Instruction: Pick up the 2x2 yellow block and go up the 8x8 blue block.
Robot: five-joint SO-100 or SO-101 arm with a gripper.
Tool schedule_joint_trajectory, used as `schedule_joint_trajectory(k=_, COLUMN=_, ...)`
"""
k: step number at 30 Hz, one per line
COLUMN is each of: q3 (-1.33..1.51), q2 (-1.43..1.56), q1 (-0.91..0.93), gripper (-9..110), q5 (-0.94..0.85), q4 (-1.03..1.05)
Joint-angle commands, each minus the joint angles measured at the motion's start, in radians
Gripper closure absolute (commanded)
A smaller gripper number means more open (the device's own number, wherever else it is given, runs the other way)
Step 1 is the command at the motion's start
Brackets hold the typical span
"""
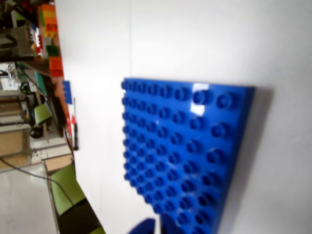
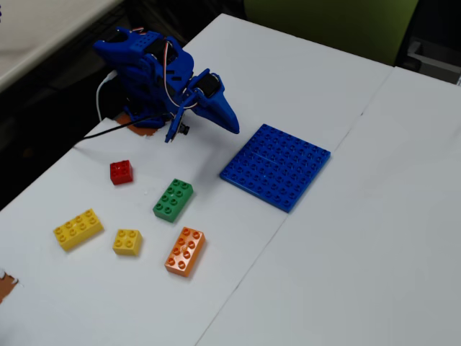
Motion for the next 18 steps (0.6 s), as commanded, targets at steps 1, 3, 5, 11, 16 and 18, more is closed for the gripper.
schedule_joint_trajectory(k=1, q3=0.043, q2=0.043, q1=-0.006, gripper=101, q5=0.005, q4=0.0)
schedule_joint_trajectory(k=3, q3=0.043, q2=0.043, q1=-0.006, gripper=101, q5=0.005, q4=0.0)
schedule_joint_trajectory(k=5, q3=0.043, q2=0.043, q1=-0.006, gripper=101, q5=0.005, q4=0.0)
schedule_joint_trajectory(k=11, q3=0.043, q2=0.043, q1=-0.006, gripper=101, q5=0.005, q4=0.0)
schedule_joint_trajectory(k=16, q3=0.043, q2=0.041, q1=-0.006, gripper=101, q5=-0.003, q4=0.003)
schedule_joint_trajectory(k=18, q3=0.043, q2=0.041, q1=-0.008, gripper=101, q5=-0.003, q4=0.003)
